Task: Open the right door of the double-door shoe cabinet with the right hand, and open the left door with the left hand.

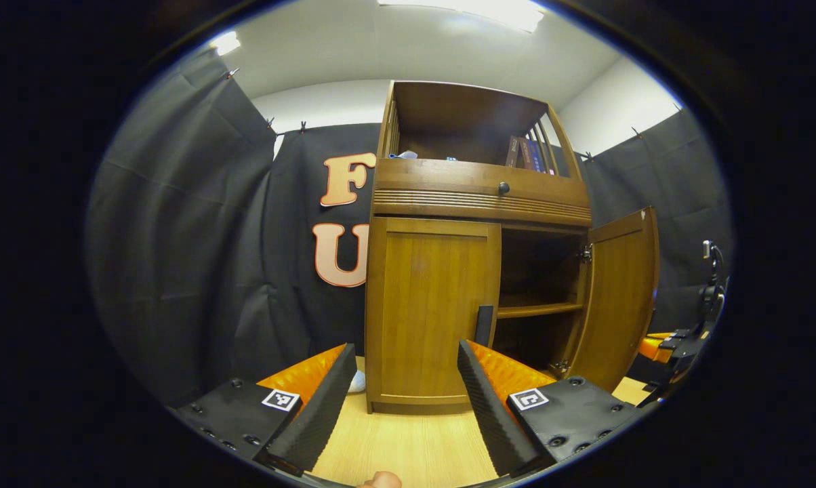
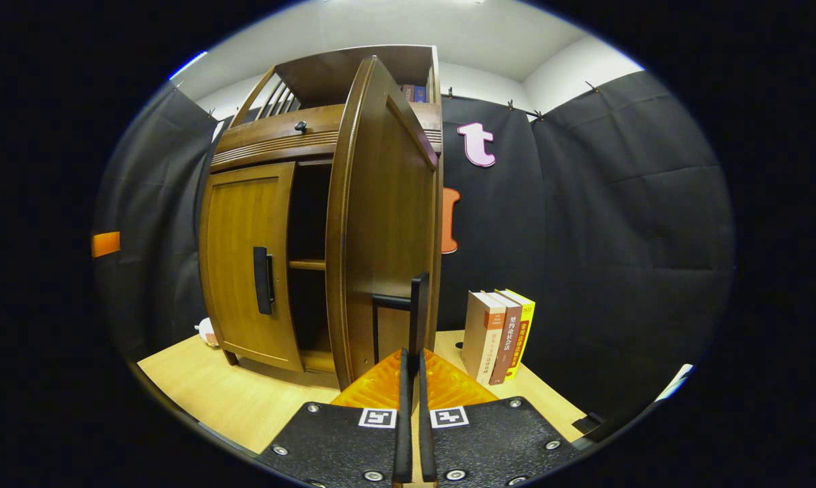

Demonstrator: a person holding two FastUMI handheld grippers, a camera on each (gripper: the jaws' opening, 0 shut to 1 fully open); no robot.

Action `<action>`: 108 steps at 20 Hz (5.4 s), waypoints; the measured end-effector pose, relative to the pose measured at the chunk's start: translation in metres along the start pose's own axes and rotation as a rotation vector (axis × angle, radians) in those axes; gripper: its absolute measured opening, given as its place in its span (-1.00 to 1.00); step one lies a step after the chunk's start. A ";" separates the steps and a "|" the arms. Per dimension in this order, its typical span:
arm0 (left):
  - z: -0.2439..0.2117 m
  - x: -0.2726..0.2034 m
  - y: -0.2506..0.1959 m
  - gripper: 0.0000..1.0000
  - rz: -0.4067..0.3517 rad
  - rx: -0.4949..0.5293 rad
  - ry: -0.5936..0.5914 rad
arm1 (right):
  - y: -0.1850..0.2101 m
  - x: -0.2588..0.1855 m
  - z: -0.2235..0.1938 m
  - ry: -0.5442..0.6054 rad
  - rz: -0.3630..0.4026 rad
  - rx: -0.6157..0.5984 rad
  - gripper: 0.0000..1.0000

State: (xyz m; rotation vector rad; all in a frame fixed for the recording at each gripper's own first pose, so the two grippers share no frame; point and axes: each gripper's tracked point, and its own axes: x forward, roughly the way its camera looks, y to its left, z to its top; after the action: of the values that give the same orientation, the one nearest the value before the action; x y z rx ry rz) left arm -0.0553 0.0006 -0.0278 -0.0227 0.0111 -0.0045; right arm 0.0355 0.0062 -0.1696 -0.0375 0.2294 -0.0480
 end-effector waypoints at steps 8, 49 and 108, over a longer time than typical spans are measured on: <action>-0.005 0.021 -0.045 0.94 -0.083 -0.038 0.020 | -0.033 0.003 -0.001 -0.005 -0.034 0.009 -0.93; -0.123 0.261 -0.142 0.75 -0.082 0.007 0.143 | -0.150 -0.028 0.000 -0.105 -0.282 0.037 0.85; -0.111 0.050 0.095 -0.74 -0.099 -0.015 0.160 | 0.101 -0.041 0.079 -0.187 0.041 0.030 0.84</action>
State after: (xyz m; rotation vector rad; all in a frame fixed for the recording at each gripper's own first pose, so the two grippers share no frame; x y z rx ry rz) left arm -0.0061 0.0924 -0.1412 -0.0381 0.1704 -0.1055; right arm 0.0178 0.1116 -0.0882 -0.0070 0.0427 -0.0075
